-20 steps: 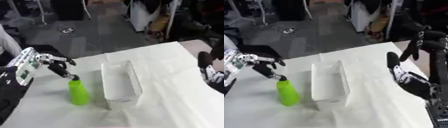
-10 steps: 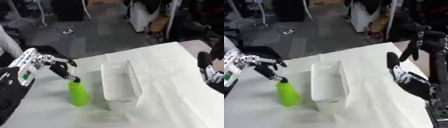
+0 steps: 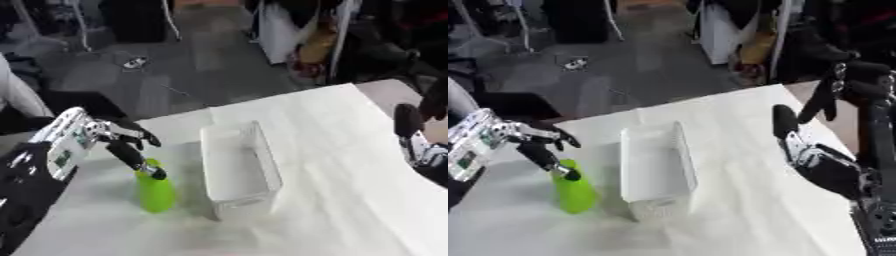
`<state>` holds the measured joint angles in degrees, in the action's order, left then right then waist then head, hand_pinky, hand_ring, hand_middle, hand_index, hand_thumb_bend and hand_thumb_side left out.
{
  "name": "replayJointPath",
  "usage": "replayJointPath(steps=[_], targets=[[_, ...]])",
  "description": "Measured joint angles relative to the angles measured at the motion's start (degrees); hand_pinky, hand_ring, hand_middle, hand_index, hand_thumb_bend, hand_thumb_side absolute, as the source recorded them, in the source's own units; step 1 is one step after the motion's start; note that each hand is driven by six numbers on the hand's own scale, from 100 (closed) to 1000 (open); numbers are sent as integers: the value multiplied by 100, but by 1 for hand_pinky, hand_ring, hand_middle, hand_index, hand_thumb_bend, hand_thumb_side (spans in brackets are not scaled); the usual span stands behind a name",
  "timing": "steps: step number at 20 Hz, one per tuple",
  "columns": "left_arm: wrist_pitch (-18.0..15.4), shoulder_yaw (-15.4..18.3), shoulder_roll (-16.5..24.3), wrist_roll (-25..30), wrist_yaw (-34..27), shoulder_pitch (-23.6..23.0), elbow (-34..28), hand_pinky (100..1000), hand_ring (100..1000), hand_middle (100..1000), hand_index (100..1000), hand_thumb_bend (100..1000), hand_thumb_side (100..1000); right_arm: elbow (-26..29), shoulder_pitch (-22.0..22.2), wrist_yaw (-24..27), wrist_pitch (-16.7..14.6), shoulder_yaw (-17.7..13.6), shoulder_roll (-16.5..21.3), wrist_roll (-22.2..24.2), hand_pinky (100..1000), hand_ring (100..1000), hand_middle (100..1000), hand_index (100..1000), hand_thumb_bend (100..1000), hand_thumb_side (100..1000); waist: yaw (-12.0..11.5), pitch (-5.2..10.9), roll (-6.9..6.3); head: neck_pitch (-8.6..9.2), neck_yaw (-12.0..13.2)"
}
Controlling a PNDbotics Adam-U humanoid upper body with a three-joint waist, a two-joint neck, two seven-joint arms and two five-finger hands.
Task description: Pick up objects on the table and place them in the box.
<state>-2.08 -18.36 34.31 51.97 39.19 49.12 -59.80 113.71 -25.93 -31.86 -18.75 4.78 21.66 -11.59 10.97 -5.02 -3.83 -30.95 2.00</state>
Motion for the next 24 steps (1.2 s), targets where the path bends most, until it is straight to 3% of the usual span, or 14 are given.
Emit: replayJointPath(steps=[16, 24], targets=[[-250, -38, -176, 3, 196, -72, 279, 716, 978, 1000, 1000, 667, 601, 0, -23, 41, -14, 2, -2, 29, 136, 302, 299, 359, 304, 446, 40, -1, -2, 0, 0], [-342, 51, -224, 4, 352, -83, 444, 674, 959, 1000, 1000, 657, 566, 0, -47, 42, -14, 4, -5, 29, 136, 302, 299, 359, 303, 445, 46, -2, -2, 0, -1]])
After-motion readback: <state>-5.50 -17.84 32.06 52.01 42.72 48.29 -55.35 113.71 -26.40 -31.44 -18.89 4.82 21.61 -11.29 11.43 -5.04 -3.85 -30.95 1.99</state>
